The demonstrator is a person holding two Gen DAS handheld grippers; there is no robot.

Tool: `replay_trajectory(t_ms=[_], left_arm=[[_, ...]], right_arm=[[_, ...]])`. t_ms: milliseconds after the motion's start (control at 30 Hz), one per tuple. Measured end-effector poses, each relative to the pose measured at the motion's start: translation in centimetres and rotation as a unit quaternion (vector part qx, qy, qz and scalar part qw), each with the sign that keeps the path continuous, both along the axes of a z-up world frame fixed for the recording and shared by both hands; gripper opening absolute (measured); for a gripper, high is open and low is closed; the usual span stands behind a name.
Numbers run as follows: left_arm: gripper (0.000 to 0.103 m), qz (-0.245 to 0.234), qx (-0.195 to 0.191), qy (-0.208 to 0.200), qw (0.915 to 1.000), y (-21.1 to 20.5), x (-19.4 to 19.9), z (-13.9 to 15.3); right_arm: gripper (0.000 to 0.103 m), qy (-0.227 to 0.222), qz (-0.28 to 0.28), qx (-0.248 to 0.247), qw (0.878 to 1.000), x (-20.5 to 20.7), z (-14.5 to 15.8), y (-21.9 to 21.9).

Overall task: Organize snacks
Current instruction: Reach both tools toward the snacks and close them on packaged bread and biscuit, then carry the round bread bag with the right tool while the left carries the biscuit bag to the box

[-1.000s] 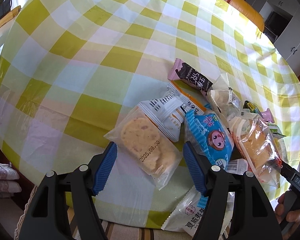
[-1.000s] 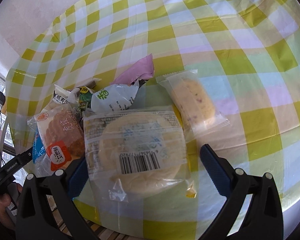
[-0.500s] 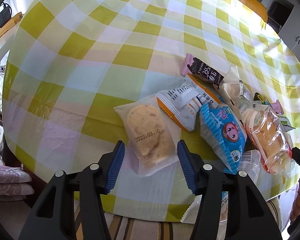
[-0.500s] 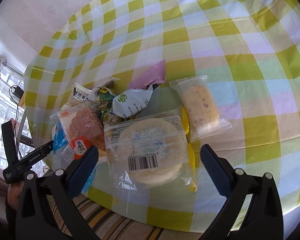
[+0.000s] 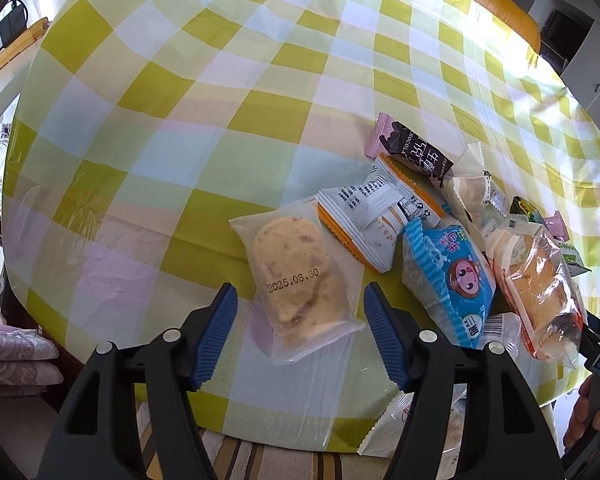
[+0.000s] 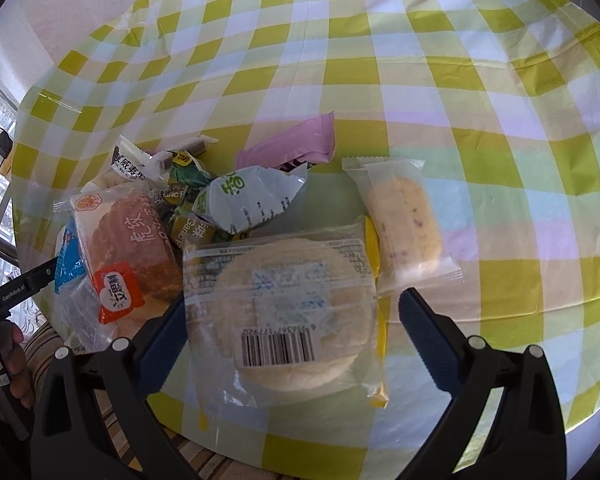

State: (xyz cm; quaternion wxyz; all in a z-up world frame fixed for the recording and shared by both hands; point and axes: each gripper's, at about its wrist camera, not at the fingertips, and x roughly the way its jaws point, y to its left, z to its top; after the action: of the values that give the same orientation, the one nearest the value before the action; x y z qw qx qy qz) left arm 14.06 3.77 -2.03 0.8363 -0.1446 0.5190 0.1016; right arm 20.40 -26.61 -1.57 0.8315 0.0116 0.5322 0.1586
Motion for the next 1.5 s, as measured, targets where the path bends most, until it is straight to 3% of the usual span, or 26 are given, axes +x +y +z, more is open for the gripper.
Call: replay_trajectory(t_ms=[67, 167, 533, 767, 1133, 1333, 1500], left_arm=[[0.044, 0.001, 0.025, 0.007, 0.9997, -0.3, 0.2, 0.0], [0.037, -0.001, 0.032, 0.010, 0.9994, -0.4, 0.1, 0.1], [0.034, 0.016, 0.019, -0.025, 0.9994, 0.0, -2.1, 1.8], [0.034, -0.006, 0.028, -0.057, 0.9980, -2.2, -3.9, 4.1], [0.034, -0.088, 0.021, -0.087, 0.9921, -9.1, -6.4, 7.2], [0.034, -0.162, 0.015, -0.097, 0.9819, -15.1, -6.9, 8.0], [0.034, -0.236, 0.003, -0.093, 0.9673, -21.0, -7.2, 7.8]], right_arm=[[0.085, 0.003, -0.004, 0.011, 1.000, 0.0, -0.4, 0.0], [0.074, -0.005, -0.004, 0.002, 1.000, -0.5, -0.2, 0.2], [0.070, -0.025, -0.027, -0.002, 0.999, -3.2, 1.0, -1.3], [0.070, -0.042, -0.045, -0.001, 0.998, -5.2, 2.2, -2.7], [0.070, -0.061, -0.088, -0.005, 0.994, -9.1, 3.8, -7.6], [0.070, -0.065, -0.128, -0.011, 0.990, -11.3, 3.9, -11.7], [0.070, -0.060, -0.168, -0.015, 0.984, -13.2, 3.3, -15.5]])
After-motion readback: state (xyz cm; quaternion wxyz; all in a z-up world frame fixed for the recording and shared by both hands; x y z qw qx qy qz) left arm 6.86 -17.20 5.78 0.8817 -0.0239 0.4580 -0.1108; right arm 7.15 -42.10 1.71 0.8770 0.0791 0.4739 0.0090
